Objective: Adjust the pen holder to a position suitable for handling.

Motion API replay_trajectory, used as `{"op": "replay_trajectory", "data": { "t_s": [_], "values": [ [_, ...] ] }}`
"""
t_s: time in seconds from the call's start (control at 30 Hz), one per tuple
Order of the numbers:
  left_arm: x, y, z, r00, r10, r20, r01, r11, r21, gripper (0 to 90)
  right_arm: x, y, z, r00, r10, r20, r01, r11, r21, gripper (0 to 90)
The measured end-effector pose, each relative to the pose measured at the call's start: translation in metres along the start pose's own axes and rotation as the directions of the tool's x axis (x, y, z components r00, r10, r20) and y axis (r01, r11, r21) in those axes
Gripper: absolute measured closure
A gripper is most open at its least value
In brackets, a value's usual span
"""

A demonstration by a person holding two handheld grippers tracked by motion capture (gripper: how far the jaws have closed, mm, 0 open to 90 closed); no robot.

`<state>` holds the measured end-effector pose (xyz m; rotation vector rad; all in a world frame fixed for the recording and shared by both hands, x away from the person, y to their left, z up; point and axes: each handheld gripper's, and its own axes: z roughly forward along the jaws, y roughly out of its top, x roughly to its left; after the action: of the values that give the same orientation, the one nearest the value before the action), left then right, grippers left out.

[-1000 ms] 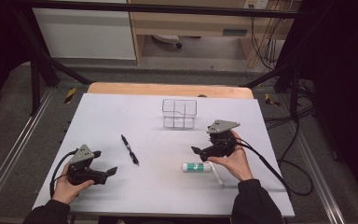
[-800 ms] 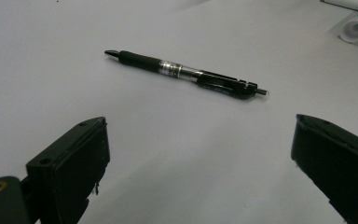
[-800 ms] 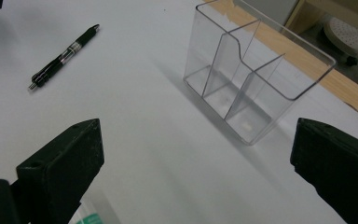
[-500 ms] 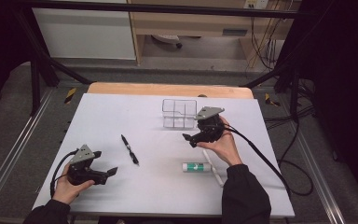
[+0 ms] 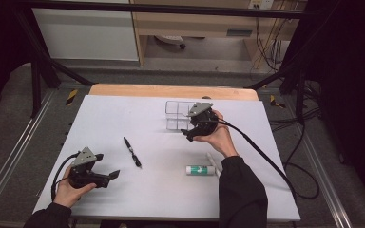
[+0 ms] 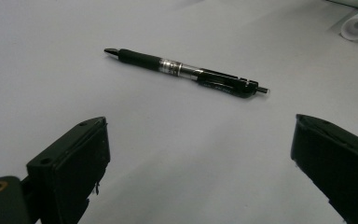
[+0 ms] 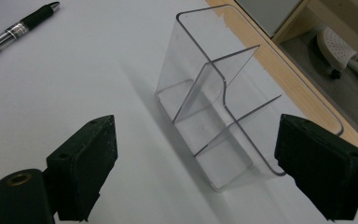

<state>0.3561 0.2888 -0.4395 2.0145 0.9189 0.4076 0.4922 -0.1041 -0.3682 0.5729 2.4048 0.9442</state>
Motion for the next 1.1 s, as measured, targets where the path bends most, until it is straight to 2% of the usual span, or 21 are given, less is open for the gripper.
{"op": "replay_trajectory", "data": {
  "t_s": [0.17, 0.43, 0.73, 0.8, 1.0, 1.1],
  "values": [
    [-0.001, 0.0, 0.001, 1.0, 0.0, 0.003, 0.0, 1.0, 0.001, 4.7, -0.004, 0.006, 0.007, 0.9977, -0.067, 0.002, 0.067, 0.9977, 0.012, 20.7],
    [0.0, 0.0, 0.001, 1.0, 0.0, 0.003, 0.0, 1.0, 0.001, 4.8, -0.011, 0.014, 0.021, 0.9889, -0.146, -0.026, 0.147, 0.9882, 0.044, 36.8],
    [-0.001, 0.0, 0.001, 1.0, 0.005, 0.006, -0.005, 1.0, 0.002, 5.0, -0.013, 0.017, 0.036, 0.9655, -0.253, -0.062, 0.257, 0.9631, 0.079, 54.8],
    [-0.001, 0.0, 0.001, 1.0, 0.006, 0.006, -0.006, 1.0, 0.002, 5.0, -0.013, 0.017, 0.038, 0.9616, -0.267, -0.063, 0.272, 0.9585, 0.086, 57.7],
    [-0.001, 0.0, 0.001, 1.0, 0.004, 0.007, -0.004, 1.0, 0.0, 5.1, -0.015, 0.021, 0.046, 0.9418, -0.327, -0.079, 0.333, 0.9385, 0.091, 67.1],
    [-0.001, 0.0, 0.001, 1.0, 0.005, 0.008, -0.005, 1.0, 0.0, 5.1, -0.017, 0.021, 0.048, 0.9366, -0.339, -0.087, 0.347, 0.9331, 0.095, 71.1]
  ]
}}
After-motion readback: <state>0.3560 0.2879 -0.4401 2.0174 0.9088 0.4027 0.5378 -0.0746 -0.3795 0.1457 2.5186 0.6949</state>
